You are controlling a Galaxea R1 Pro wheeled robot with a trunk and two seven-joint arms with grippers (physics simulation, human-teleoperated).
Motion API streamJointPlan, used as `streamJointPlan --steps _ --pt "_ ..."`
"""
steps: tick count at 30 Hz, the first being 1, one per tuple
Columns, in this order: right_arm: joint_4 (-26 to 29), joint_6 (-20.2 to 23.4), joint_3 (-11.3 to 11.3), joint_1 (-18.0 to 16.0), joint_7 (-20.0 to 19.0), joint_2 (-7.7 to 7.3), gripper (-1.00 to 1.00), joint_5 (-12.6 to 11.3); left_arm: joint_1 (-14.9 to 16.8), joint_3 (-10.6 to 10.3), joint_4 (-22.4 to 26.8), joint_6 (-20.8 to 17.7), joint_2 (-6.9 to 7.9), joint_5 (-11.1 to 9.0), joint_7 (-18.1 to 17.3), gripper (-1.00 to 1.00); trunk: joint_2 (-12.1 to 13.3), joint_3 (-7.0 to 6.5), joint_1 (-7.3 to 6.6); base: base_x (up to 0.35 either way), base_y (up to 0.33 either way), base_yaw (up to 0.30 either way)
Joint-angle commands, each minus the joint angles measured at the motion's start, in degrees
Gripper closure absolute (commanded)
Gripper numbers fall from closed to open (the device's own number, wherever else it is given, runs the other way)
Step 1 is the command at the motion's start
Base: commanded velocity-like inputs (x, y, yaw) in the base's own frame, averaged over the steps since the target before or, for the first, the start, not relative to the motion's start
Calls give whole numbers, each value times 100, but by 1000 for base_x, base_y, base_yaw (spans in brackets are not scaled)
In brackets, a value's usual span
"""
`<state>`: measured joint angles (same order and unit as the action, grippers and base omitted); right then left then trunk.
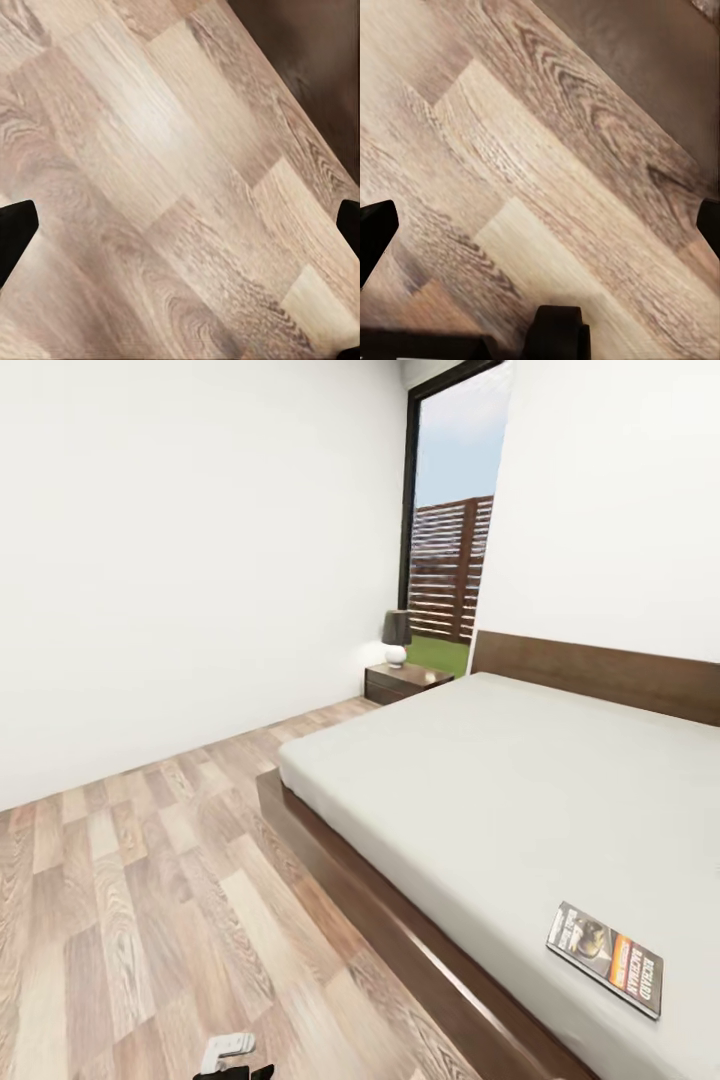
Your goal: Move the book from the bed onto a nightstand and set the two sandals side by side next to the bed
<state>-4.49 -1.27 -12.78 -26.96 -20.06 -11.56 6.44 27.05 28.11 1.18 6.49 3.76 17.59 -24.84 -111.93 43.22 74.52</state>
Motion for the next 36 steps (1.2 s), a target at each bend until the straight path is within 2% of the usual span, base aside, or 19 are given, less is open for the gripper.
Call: streamJointPlan --steps 1,36 --pt "-17 -13 -49 -10 -7 -3 -100 59 2 45 -4 28 2 60 -12 -100 -2 5 2 225 100 -300" --pt "-17 -13 -49 -9 -7 -4 -100 59 2 45 -4 31 2 60 -12 -100 -2 5 2 11 5 -300"
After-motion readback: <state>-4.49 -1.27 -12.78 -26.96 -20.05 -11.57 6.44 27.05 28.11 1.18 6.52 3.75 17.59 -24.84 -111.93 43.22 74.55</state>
